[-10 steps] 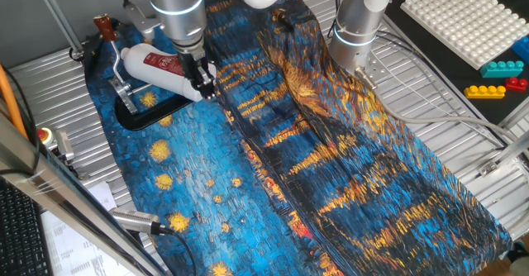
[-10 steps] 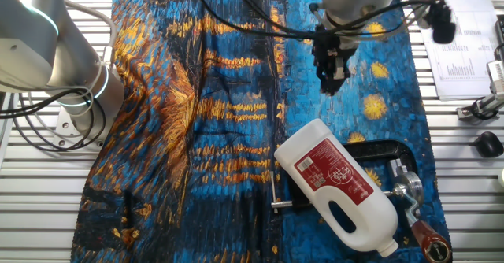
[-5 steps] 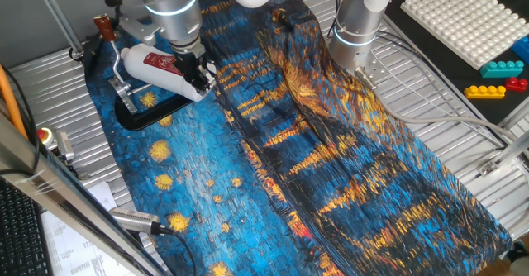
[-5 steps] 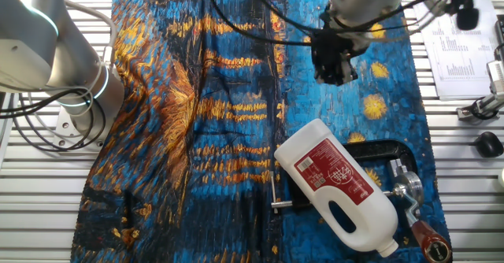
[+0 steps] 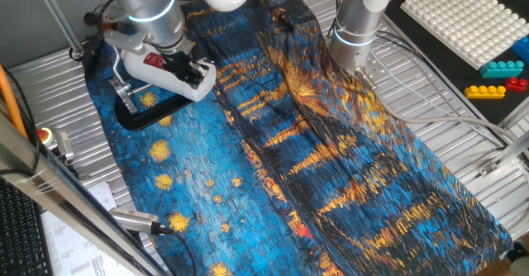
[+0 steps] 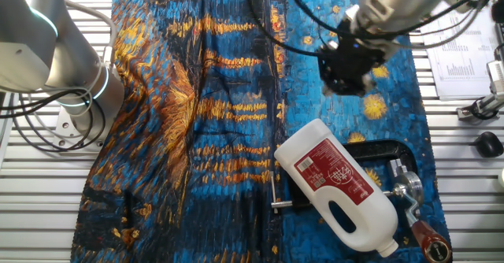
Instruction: Push down the lever
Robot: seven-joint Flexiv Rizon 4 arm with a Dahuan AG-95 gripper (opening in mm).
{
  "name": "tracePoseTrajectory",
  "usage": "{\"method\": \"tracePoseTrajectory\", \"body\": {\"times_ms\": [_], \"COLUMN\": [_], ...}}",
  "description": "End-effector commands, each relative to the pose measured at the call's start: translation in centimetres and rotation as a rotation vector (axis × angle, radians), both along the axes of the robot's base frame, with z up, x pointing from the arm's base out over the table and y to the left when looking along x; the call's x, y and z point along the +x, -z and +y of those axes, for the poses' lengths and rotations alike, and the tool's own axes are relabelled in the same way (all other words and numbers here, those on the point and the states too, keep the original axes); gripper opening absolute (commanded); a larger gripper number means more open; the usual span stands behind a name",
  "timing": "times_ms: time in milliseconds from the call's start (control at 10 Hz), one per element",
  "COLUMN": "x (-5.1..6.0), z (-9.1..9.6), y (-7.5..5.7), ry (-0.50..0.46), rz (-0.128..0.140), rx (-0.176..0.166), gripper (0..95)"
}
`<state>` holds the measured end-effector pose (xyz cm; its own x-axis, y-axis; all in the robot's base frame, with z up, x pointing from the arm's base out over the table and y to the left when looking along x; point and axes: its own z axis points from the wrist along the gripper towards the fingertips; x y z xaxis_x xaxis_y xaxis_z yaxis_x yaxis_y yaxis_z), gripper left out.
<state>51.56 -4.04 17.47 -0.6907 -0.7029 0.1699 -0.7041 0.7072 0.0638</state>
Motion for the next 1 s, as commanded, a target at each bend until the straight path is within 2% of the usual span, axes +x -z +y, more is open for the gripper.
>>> {"method": "tracePoseTrajectory", "body": {"times_ms": [100,200,300,400,500,600,700,800,1000], "x": [3.4,3.8,4.5,4.8,4.8,4.9,5.0,5.1,4.9], "z": [-3.4,-3.7,-3.9,-4.1,-4.3,-4.5,-4.5,-4.6,-4.8], "y": [-1.3,-1.3,-0.7,0.0,0.4,0.9,1.0,1.4,1.2], "ry": [-0.365,-0.414,-0.532,-0.624,-0.698,-0.805,-0.865,-0.989,-1.156], "rz": [0.067,0.065,0.063,0.051,0.014,0.022,0.029,0.066,0.073], "rx": [-0.145,-0.158,-0.177,-0.222,-0.252,-0.271,-0.288,-0.34,-0.406], "gripper": [0.0,0.0,0.0,0.0,0.0,0.0,0.0,0.0,0.0]}}
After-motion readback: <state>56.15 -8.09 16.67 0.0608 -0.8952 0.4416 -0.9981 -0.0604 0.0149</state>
